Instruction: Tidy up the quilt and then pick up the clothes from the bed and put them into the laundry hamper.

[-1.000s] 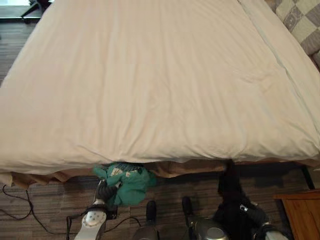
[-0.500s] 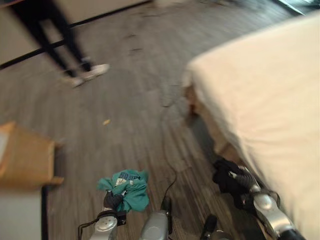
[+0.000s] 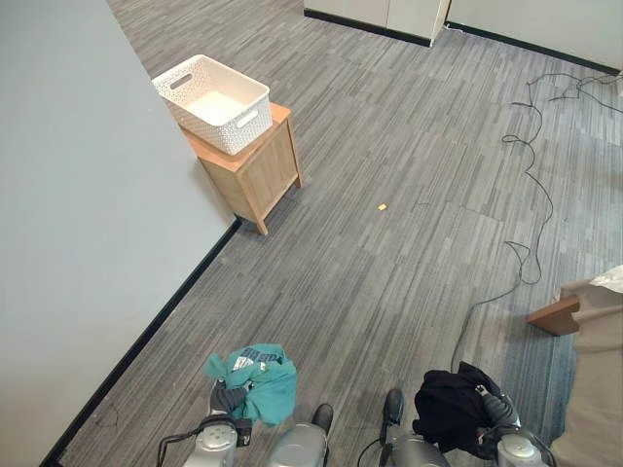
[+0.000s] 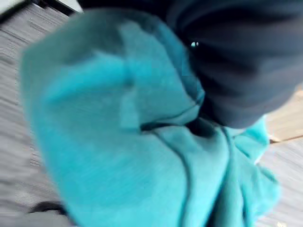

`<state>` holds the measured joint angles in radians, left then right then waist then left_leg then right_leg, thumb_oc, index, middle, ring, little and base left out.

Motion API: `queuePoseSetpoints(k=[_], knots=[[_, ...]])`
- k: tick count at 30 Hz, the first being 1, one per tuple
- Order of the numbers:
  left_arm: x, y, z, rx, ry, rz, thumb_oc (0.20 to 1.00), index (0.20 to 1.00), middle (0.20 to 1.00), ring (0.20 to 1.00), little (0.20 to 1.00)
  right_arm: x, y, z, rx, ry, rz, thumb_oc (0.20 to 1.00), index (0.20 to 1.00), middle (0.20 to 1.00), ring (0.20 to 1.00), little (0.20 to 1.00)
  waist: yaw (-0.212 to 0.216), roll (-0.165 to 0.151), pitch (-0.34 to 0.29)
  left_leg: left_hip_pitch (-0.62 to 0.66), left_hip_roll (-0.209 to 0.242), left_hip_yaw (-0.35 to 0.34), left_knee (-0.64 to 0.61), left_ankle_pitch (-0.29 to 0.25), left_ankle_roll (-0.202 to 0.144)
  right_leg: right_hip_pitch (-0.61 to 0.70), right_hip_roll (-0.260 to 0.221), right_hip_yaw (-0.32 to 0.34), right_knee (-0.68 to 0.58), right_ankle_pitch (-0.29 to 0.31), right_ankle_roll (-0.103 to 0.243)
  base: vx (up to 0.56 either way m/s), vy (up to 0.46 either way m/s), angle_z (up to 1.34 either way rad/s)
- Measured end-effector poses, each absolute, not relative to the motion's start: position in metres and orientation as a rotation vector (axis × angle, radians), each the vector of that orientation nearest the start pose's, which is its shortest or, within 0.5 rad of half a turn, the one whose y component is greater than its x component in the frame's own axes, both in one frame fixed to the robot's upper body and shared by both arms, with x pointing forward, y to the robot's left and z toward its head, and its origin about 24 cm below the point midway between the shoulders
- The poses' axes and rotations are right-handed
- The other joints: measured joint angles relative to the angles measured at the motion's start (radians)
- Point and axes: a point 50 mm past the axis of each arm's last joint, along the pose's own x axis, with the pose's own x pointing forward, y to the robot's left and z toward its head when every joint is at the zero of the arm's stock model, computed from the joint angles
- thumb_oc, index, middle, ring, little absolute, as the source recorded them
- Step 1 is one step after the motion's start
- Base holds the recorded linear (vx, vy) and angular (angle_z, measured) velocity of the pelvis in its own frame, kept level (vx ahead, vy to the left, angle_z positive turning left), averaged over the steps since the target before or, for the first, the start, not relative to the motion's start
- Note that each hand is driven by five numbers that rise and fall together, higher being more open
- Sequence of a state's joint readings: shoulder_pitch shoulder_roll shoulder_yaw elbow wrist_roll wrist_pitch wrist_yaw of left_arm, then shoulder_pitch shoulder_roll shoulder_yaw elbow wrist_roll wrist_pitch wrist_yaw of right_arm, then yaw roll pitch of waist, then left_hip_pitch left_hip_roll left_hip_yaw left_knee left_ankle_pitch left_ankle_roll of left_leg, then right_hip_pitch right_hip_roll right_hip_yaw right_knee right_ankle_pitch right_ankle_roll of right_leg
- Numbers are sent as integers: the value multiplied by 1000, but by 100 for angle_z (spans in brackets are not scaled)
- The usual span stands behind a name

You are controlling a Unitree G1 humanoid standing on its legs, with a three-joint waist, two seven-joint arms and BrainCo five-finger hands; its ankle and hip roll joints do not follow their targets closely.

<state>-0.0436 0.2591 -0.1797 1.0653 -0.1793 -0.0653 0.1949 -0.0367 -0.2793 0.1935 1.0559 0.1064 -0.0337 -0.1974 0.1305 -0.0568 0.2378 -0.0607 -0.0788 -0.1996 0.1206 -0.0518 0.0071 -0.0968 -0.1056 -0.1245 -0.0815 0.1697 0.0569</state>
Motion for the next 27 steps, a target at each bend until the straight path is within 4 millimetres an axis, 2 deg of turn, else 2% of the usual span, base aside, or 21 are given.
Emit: queuePoseSetpoints(k=[2,3,5,7,8,9,10,11,12,13,14,15,16,19,20,21,22,23,24,25,27], knots=[[126,228,-151,255,1064,244,200,200,200,200,200,143,-231,-143,-370,1017,-166,200,200,200,200,200,-21,9,-4,38,36,-4,-90,23,0,2,15,-36,21,-17,-24,262,-186,2],[115,228,-154,256,1101,245,200,200,200,200,200,139,-224,-146,-355,1028,-156,200,200,200,200,200,-35,5,-13,72,56,-12,-150,40,-20,7,27,-54,35,-39,-41,216,-142,12],[113,223,-156,251,1114,233,200,200,200,200,200,137,-227,-146,-361,1036,-161,200,200,200,200,200,-49,21,-8,92,87,-27,-187,61,-42,28,59,-59,-7,-42,-46,202,-158,9],[113,224,-156,252,1115,234,200,200,200,200,200,142,-226,-144,-363,1025,-157,200,200,200,200,200,-42,27,-7,94,101,-25,-136,42,-67,44,83,-52,-7,-59,-70,181,-221,-10],[128,223,-150,238,1054,236,200,200,200,200,200,151,-226,-141,-359,996,-163,200,200,200,200,200,-29,3,20,-83,48,4,252,-11,-130,41,81,-34,19,-97,-117,228,-218,-16],[139,219,-147,254,1017,207,200,200,200,200,200,155,-231,-138,-372,983,-170,200,200,200,200,200,-15,6,34,-222,29,24,502,23,-154,49,82,-24,21,-118,-135,268,-94,-70],[143,217,-146,260,1004,193,200,200,200,200,200,162,-233,-135,-393,962,-159,200,200,200,200,200,30,11,42,-306,23,38,570,1,-130,51,91,10,29,-114,-150,199,-37,-99],[143,215,-147,261,1011,183,200,200,200,200,200,167,-234,-132,-409,947,-155,200,200,200,200,200,40,13,46,-329,18,27,525,-2,-132,42,97,35,40,-113,-154,404,53,-134],[141,213,-148,258,1017,180,200,200,200,200,200,172,-237,-128,-422,919,-150,200,200,200,200,200,37,16,51,-349,11,21,404,11,-120,45,98,22,33,-104,-161,495,82,-89],[142,213,-148,254,1017,181,200,200,200,200,200,178,-238,-125,-430,895,-148,200,200,200,200,200,33,34,53,-358,-2,21,362,22,-122,67,110,12,17,-110,-159,681,114,-80],[148,210,-146,250,999,174,200,200,200,200,200,175,-242,-126,-443,918,-155,200,200,200,200,200,30,46,62,-335,-18,24,170,34,-131,80,125,29,0,-112,-159,564,100,-54],[151,209,-144,248,988,171,200,200,200,200,200,174,-244,-126,-448,926,-156,200,200,200,200,200,31,55,58,-318,-13,33,54,45,-131,79,131,42,3,-117,-160,587,104,-70],[156,209,-143,244,974,168,200,200,200,200,200,175,-247,-125,-457,931,-160,200,200,200,200,200,35,70,55,-302,-13,71,-105,98,-115,76,150,55,0,-120,-164,584,117,-52],[166,214,-138,219,951,200,200,200,200,200,200,175,-247,-125,-464,942,-159,200,200,200,200,200,45,69,55,-297,4,142,-208,159,-92,111,179,96,0,-169,-167,499,95,-33],[164,215,-139,220,961,202,200,200,200,200,200,174,-246,-126,-459,944,-155,200,200,200,200,200,48,59,60,-283,4,124,-188,156,-68,137,180,112,2,-194,-162,1011,270,-77],[148,219,-145,209,1001,224,200,200,200,200,200,167,-242,-130,-457,960,-140,200,200,200,200,200,67,35,34,-245,0,126,-173,161,-35,155,168,133,27,-221,-142,557,193,-63],[140,220,-148,201,1032,230,200,200,200,200,200,160,-240,-133,-472,964,-114,200,200,200,200,200,57,16,34,-227,-25,128,-73,126,-10,173,146,126,84,-275,-121,751,286,-55],[128,218,-153,193,1070,234,200,200,200,200,200,147,-238,-138,-468,984,-96,200,200,200,200,200,56,11,17,-184,-27,141,20,64,26,132,142,100,276,-355,-50,425,179,-32],[105,219,-159,203,1124,222,200,200,200,200,200,142,-236,-141,-461,1002,-103,200,200,200,200,200,40,36,-6,-103,4,121,-27,78,85,23,131,23,596,-378,23,865,261,-11],[103,221,-158,208,1123,223,200,200,200,200,200,134,-233,-143,-449,1012,-89,200,200,200,200,200,4,30,-16,-33,-21,68,-68,63,119,-71,68,-12,847,-357,58,670,167,17],[118,217,-155,217,1095,199,200,200,200,200,200,132,-237,-142,-437,1009,-111,200,200,200,200,200,-32,37,-7,10,-42,9,-70,44,144,-134,29,-15,979,-378,25,590,15,72]])
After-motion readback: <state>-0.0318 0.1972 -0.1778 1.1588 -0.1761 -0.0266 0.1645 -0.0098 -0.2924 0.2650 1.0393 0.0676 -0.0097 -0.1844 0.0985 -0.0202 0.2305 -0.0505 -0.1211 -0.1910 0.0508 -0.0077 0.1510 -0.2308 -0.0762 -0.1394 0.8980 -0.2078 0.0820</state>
